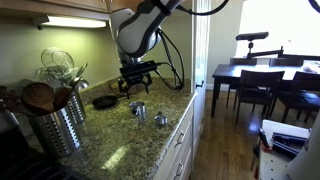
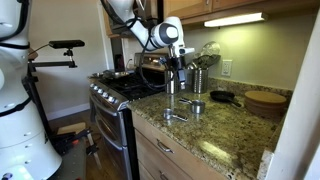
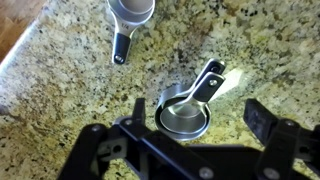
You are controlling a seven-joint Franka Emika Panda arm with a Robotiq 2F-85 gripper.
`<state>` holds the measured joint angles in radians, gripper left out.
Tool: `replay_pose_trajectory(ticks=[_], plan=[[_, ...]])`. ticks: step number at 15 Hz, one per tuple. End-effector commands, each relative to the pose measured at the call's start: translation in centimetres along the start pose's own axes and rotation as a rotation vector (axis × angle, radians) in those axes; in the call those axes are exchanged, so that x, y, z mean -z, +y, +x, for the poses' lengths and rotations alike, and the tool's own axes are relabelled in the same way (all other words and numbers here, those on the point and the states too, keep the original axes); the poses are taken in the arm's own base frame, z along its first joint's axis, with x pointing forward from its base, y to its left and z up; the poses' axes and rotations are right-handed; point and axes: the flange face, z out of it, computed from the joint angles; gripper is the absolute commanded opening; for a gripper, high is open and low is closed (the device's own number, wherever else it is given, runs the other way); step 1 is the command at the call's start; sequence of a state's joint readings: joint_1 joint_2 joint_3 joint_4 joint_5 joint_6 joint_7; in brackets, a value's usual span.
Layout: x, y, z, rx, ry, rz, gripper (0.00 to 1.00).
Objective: Unstack the cups
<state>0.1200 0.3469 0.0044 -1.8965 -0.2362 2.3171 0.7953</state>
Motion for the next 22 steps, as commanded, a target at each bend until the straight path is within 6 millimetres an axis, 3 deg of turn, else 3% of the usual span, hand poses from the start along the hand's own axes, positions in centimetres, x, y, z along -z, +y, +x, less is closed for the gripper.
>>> replay_pose_trajectory(ticks=[1, 13, 22], plan=[[-1.4, -0.6, 0.5, -0.08, -0.011, 0.017, 1.0], [-6.1, -1.2, 1.8, -0.186, -0.046, -0.037, 1.0], [-7.6, -2.3, 2.3, -0.205, -0.054, -0.044, 1.0]])
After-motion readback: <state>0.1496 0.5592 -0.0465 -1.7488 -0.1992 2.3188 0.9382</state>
